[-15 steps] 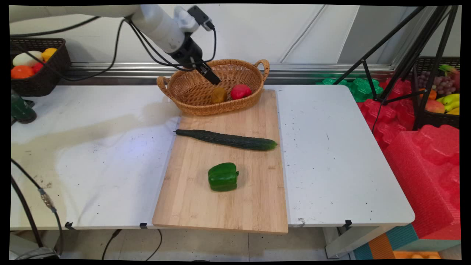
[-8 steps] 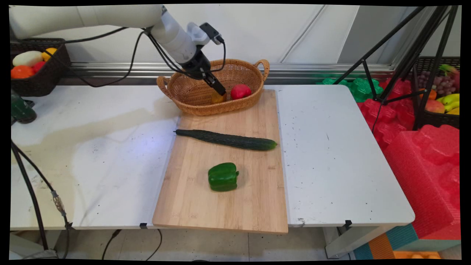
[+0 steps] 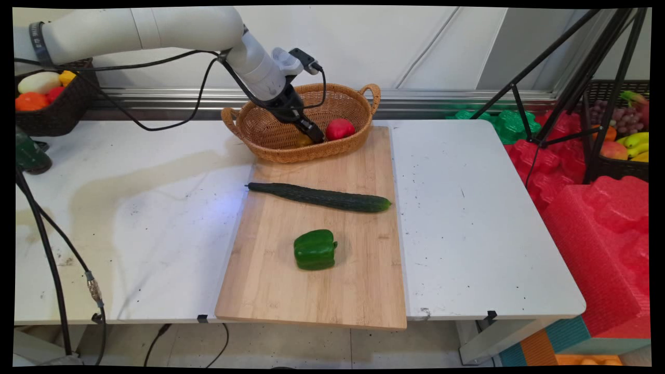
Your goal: Pick up the potato from the vegetable basket, then place the picked object on the cutting board
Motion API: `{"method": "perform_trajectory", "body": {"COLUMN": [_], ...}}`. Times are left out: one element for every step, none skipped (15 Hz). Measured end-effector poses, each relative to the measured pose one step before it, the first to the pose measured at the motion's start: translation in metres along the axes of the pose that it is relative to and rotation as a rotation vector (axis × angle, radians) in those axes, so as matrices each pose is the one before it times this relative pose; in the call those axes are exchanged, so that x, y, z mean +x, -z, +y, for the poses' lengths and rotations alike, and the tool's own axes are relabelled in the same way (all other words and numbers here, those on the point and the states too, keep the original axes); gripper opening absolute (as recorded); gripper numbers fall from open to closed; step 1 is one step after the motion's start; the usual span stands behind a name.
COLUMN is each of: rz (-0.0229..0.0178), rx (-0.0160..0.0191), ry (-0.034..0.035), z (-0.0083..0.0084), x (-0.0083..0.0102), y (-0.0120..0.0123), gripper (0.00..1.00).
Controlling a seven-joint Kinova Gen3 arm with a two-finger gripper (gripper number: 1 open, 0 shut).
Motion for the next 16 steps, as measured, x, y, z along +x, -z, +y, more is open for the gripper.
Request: {"method": "perform_trajectory", "body": {"rz": [-0.00123, 0.00018, 0.00084, 0.00150, 0.00258, 0.00454, 0.00907, 0.00819, 0.01106, 0.01483, 0.01201, 0.02297, 0.02660, 0.02269, 0.01815, 0.01616], "rx": [-0.00171, -0.00151, -0.00249, -0.00073, -0.00005, 0.00133, 0.00326, 0.00343, 0.00502, 0.00653, 0.00607, 0.01167, 0.01350, 0.01018, 0.00729, 0.00411], "ry": [0.01086, 0.00804, 0.01082, 0.00700, 0.00605, 0.00313, -0.00121, -0.00336, -0.00516, -0.00893, -0.00696, -0.01415, -0.01802, -0.01757, -0.01615, -0.01418], "z": [-0.00014, 0.00006, 0.00035, 0.00019, 0.00003, 0.00035, 0.00102, 0.00040, 0.00038, 0.00118, 0.00052, 0.00140, 0.00138, 0.00181, 0.00190, 0.00240], "x": [-0.00028, -0.00004, 0.00033, 0.00021, 0.00022, 0.00054, 0.00143, 0.00088, 0.00123, 0.00185, 0.00126, 0.00243, 0.00243, 0.00196, 0.00125, 0.00080], "y": [-0.00126, -0.00072, -0.00091, -0.00004, 0.00059, 0.00169, 0.00383, 0.00390, 0.00486, 0.00710, 0.00573, 0.01169, 0.01359, 0.01230, 0.01051, 0.01045], "gripper": [0.00, 0.00, 0.00, 0.00, 0.00, 0.00, 0.00, 0.00, 0.00, 0.00, 0.00, 0.00, 0.00, 0.00, 0.00, 0.00]}}
